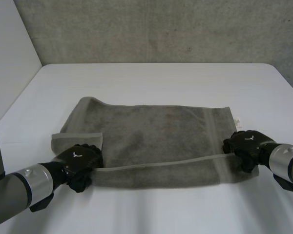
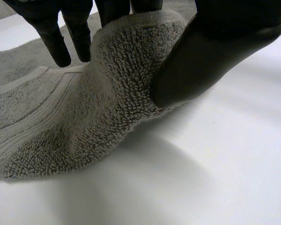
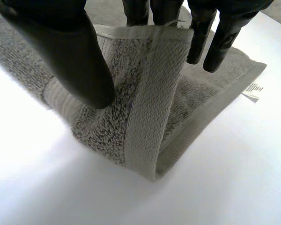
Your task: Fold the towel.
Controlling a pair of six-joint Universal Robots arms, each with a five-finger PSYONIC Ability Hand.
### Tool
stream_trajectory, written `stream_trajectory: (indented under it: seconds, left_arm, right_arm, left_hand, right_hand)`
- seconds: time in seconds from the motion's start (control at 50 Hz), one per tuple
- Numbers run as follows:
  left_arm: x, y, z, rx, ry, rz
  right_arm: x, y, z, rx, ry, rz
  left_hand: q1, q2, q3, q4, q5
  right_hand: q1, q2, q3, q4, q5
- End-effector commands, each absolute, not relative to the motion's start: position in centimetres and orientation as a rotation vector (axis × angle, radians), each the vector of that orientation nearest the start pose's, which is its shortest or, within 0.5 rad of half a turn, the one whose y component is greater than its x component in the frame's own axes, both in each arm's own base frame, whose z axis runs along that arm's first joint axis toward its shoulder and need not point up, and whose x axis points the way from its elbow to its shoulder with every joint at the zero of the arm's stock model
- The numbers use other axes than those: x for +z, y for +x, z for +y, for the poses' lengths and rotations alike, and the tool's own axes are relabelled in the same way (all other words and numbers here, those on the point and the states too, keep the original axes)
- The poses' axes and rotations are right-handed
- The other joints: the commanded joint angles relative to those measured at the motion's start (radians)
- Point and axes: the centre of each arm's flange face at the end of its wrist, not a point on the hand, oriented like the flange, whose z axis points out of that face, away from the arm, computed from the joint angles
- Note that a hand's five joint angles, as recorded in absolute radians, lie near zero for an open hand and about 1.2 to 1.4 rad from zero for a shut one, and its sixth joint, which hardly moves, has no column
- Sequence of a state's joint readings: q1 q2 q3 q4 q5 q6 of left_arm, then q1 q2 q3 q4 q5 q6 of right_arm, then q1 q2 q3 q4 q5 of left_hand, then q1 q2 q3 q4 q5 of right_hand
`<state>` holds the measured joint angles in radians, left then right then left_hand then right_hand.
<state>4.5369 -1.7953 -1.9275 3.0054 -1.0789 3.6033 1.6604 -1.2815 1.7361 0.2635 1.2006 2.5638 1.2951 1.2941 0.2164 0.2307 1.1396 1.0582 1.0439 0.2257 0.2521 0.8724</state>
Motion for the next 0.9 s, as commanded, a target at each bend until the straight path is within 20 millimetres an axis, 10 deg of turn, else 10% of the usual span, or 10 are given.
stream_trajectory:
  seconds: [0.02, 0.62, 0.9]
  left_arm:
    - [15.3, -21.6, -20.9, -1.574, 1.321, 2.781]
    - [14.9, -21.5, -21.5, -1.481, 1.544, 2.598]
    - [17.6, -20.8, -22.3, -1.562, 1.492, 2.528]
  right_arm:
    - [16.4, 18.6, -24.3, -1.255, -1.06, 2.432]
    - [19.4, 14.5, -27.6, -1.537, -0.918, 2.372]
    - [21.8, 16.1, -27.3, -1.561, -1.008, 2.237]
  left_hand:
    - [-0.08, -0.079, -0.042, -0.056, -0.099]
    - [-0.309, -0.308, -0.042, -0.056, -0.328]
    - [0.101, 0.102, -0.042, -0.056, 0.082]
  right_hand:
    - [0.338, 0.352, -0.051, -0.078, 0.349]
    - [0.338, 0.352, -0.051, -0.078, 0.349]
    - [0.338, 0.352, -0.051, -0.078, 0.349]
